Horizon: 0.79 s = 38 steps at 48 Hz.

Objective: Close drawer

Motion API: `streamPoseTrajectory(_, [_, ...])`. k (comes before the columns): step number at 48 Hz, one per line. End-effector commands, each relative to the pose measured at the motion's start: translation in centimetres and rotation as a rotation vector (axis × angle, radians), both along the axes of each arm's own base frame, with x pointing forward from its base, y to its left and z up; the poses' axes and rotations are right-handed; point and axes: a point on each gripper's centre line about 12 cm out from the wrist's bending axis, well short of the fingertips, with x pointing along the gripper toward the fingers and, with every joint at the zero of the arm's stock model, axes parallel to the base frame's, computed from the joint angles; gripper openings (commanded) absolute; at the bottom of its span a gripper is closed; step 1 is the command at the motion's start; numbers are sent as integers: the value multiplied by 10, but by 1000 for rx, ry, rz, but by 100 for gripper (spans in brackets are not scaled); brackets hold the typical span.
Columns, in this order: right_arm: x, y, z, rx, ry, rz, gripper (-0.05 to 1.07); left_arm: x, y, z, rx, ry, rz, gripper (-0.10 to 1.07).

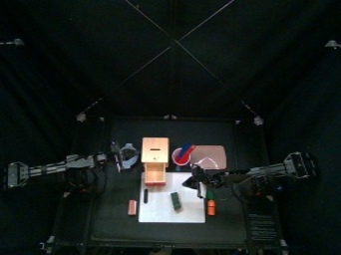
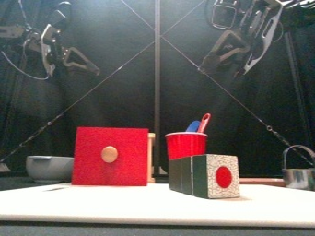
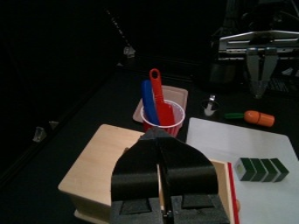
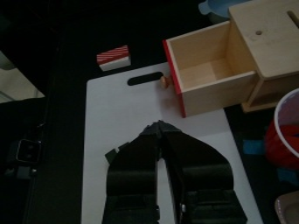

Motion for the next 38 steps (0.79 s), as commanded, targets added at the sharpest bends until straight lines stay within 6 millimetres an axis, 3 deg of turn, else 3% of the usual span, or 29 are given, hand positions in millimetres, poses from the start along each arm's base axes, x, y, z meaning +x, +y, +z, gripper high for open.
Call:
streamPoseTrajectory(1, [0,1,8,3,-24,3,23,2,1,9,10,-23,-1,6])
streamPoseTrajectory(38, [0,-2,10,-7,-31,-2,23,2,0,9,7,-23,-1,6])
